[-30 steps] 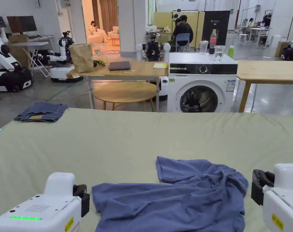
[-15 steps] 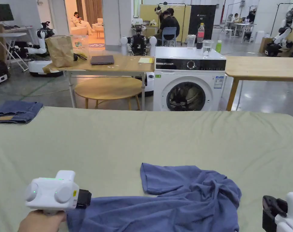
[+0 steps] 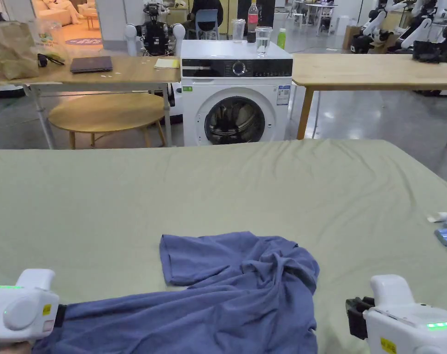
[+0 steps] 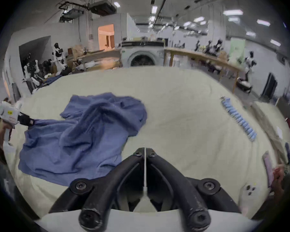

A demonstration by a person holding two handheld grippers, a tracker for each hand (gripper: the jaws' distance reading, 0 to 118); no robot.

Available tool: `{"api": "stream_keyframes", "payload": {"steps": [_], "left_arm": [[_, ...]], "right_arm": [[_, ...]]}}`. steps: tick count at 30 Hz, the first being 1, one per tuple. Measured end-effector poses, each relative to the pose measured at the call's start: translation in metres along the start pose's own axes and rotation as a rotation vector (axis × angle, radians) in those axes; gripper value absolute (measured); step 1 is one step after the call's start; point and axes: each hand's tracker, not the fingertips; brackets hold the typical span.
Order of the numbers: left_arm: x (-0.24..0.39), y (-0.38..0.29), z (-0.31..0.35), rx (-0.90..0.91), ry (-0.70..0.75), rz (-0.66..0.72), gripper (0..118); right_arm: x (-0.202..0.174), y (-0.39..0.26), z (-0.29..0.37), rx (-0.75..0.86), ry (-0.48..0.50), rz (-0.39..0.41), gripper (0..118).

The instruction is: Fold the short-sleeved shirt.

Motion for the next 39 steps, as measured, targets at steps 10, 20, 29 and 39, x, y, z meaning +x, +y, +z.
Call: {"api": "stream_keyframes", "payload": {"steps": [10,20,29,39], "left_arm": [[-0.003,0.008,0.013,0.021,0.001,0.042,0],[-0.006,0.02,0.065,0.195,0.072,-0.028,0],[-0.03,0.068,0.184,0.428,0.115,0.002,0],[-0.051,0.15,0.306,0.631,0.198,-0.013,0]], "right_arm": [[-0.029,-0.015,-0.057,-0.093,0.145,-0.017,38],[-0.02,0.012,-0.005,0.053,0.105,-0.027,2],[-0.027,0.125,0.099,0.267,0.045,0.108,2],[-0.044,0.265,0.22,0.53,-0.064,0.201,2]]}}
